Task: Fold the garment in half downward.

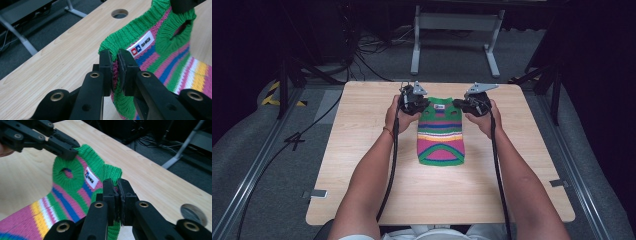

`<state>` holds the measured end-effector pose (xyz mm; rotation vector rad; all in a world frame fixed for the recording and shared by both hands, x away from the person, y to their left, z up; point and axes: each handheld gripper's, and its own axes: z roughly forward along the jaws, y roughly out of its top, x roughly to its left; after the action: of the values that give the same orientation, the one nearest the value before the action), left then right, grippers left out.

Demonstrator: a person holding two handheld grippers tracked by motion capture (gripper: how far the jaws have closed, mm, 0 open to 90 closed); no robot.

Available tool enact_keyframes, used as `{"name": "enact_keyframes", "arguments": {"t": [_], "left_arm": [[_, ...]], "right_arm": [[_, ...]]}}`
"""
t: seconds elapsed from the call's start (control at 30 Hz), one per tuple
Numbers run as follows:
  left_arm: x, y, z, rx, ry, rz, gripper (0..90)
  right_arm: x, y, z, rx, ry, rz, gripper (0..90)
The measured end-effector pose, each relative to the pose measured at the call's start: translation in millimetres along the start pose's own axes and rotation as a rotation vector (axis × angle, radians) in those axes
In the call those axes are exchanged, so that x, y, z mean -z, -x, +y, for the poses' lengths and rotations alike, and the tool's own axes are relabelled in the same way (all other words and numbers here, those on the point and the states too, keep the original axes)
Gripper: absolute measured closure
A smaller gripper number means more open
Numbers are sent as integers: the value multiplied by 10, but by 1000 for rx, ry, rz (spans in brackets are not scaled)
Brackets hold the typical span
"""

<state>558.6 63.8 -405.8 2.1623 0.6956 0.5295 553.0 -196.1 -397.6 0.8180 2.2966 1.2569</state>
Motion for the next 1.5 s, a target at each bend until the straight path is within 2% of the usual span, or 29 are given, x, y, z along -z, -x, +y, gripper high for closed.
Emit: {"name": "enact_keyframes", "arguments": {"t": [0.07,0.1,0.2,0.4,0.47,0.5,0.63,0.77,0.8,0.83,0.93,1.03,1.13,1.23,1.27,1.3,1.4,1.43,1.47,1.5], "left_arm": [[24,17,-8,-35,-11,-4,820],[47,42,-21,-25,0,-24,820],[79,58,-33,-33,0,-27,819],[158,114,-65,-73,-24,-42,821],[181,147,-96,-97,-34,-42,819],[207,182,-137,-110,-37,-55,817],[272,231,-197,-121,-32,-75,813],[348,332,-289,-131,-30,-108,810],[365,365,-316,-145,-37,-112,810],[374,399,-343,-140,-31,-118,811],[403,497,-417,-168,-45,-145,811],[421,571,-472,-180,-60,-163,809],[427,622,-524,-196,-74,-162,806],[423,716,-599,-211,-90,-182,803],[428,772,-643,-212,-92,-208,803],[428,772,-643,-212,-92,-208,803],[438,893,-716,-257,-113,-228,806],[440,926,-736,-254,-116,-230,806],[452,968,-764,-277,-133,-237,805],[460,987,-777,-282,-130,-240,803]], "right_arm": [[31,-34,-56,9,-5,16,857],[40,-40,-70,12,-5,18,857],[65,-50,-98,10,2,24,857],[135,-87,-141,22,7,49,857],[166,-141,-168,38,5,69,856],[193,-188,-189,50,1,80,856],[244,-245,-220,66,3,97,856],[306,-315,-281,84,-1,121,856],[311,-326,-292,85,0,125,855],[338,-374,-340,95,-8,145,855],[373,-444,-406,105,-18,171,854],[390,-526,-485,131,-46,174,853],[417,-575,-549,140,-58,183,853],[469,-615,-639,143,-80,193,853],[480,-622,-657,145,-83,196,852],[494,-634,-682,143,-89,196,851],[530,-665,-735,147,-100,201,848],[546,-689,-763,151,-110,206,843],[566,-730,-798,163,-125,211,841],[573,-743,-814,172,-128,214,840]]}}
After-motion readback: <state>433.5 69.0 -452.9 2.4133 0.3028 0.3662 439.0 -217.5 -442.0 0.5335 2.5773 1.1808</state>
